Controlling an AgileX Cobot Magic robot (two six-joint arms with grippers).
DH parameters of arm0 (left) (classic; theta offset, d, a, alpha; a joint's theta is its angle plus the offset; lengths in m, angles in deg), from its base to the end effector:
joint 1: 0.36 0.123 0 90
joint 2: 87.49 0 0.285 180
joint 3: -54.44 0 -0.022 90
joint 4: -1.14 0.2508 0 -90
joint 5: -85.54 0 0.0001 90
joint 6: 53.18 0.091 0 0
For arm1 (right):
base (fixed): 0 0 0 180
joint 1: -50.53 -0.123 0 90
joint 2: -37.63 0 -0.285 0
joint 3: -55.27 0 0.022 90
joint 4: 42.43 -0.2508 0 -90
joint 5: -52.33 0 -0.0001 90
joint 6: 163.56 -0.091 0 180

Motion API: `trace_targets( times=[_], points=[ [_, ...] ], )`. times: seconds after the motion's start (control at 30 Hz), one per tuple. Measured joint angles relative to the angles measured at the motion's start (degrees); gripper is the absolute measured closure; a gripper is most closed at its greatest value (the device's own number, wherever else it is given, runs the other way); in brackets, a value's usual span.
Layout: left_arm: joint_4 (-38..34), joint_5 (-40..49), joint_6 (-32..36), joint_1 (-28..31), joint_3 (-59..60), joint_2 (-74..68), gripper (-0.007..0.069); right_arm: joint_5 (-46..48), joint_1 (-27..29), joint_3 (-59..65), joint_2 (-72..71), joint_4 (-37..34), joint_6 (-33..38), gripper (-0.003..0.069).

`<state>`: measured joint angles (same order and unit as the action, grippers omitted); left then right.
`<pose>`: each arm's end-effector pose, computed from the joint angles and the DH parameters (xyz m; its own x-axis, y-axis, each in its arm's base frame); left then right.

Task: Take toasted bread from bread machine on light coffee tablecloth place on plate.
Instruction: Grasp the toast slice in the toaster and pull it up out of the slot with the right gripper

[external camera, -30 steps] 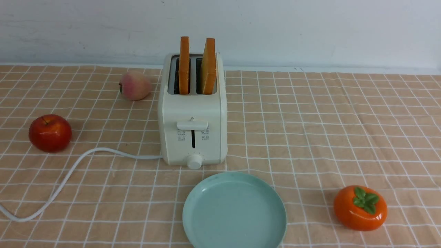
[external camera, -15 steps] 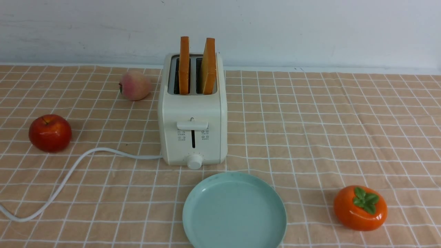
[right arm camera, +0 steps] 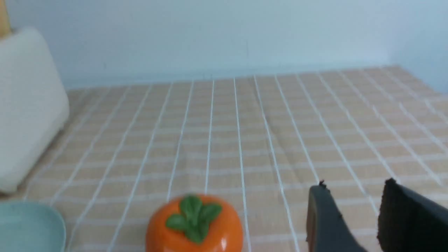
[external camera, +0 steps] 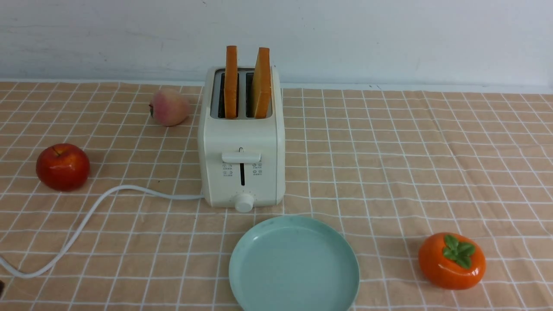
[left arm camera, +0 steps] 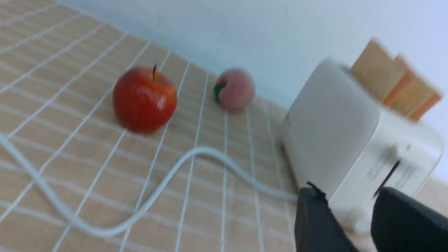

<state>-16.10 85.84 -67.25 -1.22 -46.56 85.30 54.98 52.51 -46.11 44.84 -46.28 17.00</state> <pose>0.0569 -0.0010 0.2028 0.0436 -0.5204 -0.8528 0.0459 0.8538 -0.5186 0.0567 -0.0017 0.2013 0.0284 0.0564 -0.9980 0.0299 0.9979 0.0572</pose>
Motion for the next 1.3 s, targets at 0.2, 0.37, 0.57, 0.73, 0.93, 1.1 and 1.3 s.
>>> trace_targets(
  times=[0.2,0.37,0.57,0.73,0.93,1.1,1.3],
  points=[
    [-3.5,-3.6,0.0,0.0,0.0,0.0,0.0386,-7.9,0.0,0.0,0.0,0.0,0.0,0.0419],
    [-4.8,-7.6,-0.7,0.0,0.0,0.0,0.0386,-13.9,0.0,0.0,0.0,-1.1,-3.7,0.0419],
    [-9.5,-22.0,-12.6,0.0,-0.7,0.0,0.0386,-30.3,0.0,-0.6,0.0,-7.4,-22.5,0.0419],
    [-5.6,-24.7,-18.3,0.0,-10.2,0.0,0.0386,-26.0,0.0,-10.9,3.4,-5.6,-32.7,0.0419],
    [2.9,-26.5,-18.2,0.0,-27.2,-8.0,0.0386,-13.1,0.0,-34.3,15.9,2.2,-36.3,0.0419],
    [5.9,-16.6,-17.7,0.0,-39.6,-18.2,0.0386,-0.1,0.0,-53.2,30.5,11.1,-37.3,0.0419],
    [6.9,9.9,-12.5,0.0,-45.3,-30.0,0.0386,20.2,0.0,-60.9,45.4,17.7,-37.3,0.0419]
  ],
)
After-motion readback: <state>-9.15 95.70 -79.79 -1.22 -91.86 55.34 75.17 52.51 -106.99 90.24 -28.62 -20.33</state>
